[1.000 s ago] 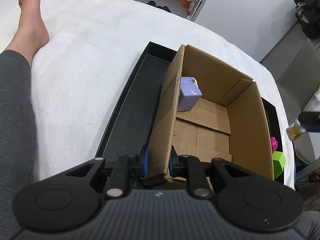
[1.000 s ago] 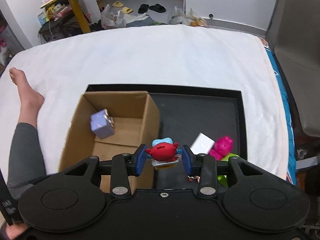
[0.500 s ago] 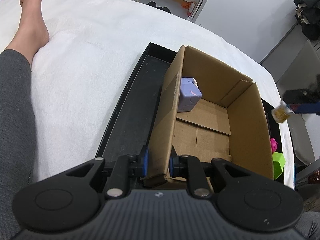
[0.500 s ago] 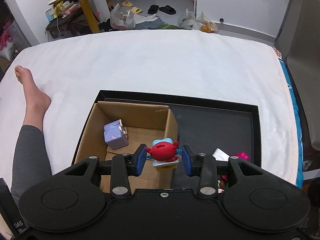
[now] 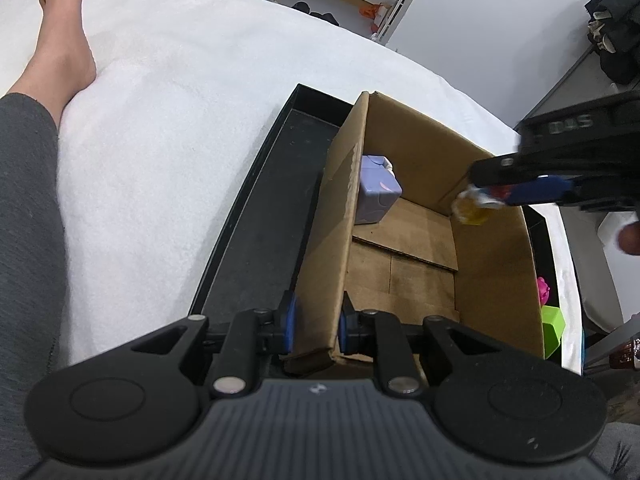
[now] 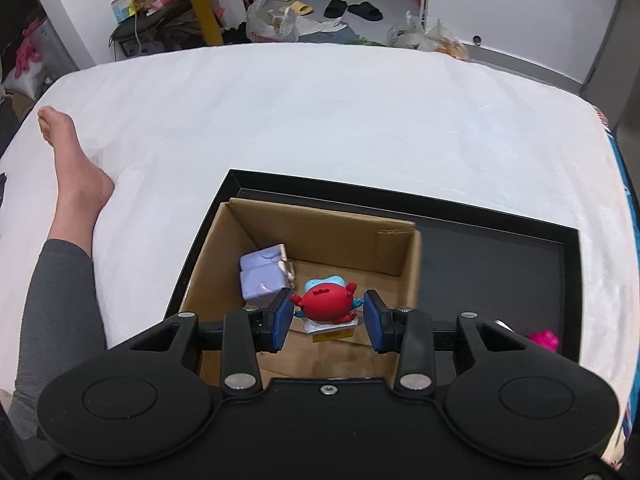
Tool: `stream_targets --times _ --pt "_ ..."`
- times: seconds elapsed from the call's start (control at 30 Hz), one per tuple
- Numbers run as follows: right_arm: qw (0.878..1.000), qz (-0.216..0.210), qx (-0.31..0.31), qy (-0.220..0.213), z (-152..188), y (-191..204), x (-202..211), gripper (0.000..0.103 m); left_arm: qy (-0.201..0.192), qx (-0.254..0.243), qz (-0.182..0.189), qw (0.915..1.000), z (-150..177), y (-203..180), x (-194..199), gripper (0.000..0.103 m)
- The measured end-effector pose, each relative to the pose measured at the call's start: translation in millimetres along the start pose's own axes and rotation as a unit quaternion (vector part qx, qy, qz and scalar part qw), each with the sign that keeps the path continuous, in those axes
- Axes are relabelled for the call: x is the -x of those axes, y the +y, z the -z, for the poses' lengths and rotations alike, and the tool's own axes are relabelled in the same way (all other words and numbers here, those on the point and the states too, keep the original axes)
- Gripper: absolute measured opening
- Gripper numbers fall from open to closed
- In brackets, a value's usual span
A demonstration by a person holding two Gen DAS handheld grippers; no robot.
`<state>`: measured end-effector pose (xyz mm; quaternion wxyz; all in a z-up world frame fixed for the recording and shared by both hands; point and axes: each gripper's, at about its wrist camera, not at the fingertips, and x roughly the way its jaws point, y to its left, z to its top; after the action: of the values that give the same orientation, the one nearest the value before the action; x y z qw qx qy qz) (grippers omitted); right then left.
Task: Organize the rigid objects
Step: 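Lift the blue-red figure and carry it over the box, then lower the figure beside the lavender cube and open the right tool, then move the right tool back toward the lime-green block and pink figure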
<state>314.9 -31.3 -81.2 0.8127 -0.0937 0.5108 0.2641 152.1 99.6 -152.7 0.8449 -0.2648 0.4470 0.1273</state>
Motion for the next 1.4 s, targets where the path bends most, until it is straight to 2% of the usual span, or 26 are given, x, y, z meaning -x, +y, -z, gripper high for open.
stream_targets --times 0.47,0.53,0.6,0.73,1.0,1.13,1.23,1.4 --pt "1.0 0.012 0.008 0.025 1 10 -50 0.038 0.004 0.004 0.012 0.9999 -1 5 -1 0.019" --pt "1.0 0.013 0.005 0.024 2 10 -52 0.04 0.004 0.005 0.014 0.9999 -2 6 -1 0.019" --pt "1.0 0.011 0.007 0.02 2 12 -51 0.047 0.002 0.005 0.013 0.9999 -1 6 1 0.019" --pt "1.0 0.006 0.006 0.007 -2 12 -42 0.051 0.002 0.004 0.012 0.9999 0 6 2 0.019" --pt "1.0 -0.006 -0.004 -0.012 1 -1 -4 0.067 0.001 0.006 0.012 0.9999 1 6 1 0.019" --pt "0.999 -0.023 -0.021 -0.004 0 -12 12 0.068 0.002 0.004 0.014 0.9999 0 7 1 0.019" --pt "0.999 -0.035 -0.022 -0.007 1 -16 28 0.074 0.001 0.003 0.014 0.9999 0 7 1 0.019" --pt "0.999 -0.036 -0.023 -0.009 8 -20 46 0.075 0.001 0.007 0.015 0.9999 0 7 2 0.019"
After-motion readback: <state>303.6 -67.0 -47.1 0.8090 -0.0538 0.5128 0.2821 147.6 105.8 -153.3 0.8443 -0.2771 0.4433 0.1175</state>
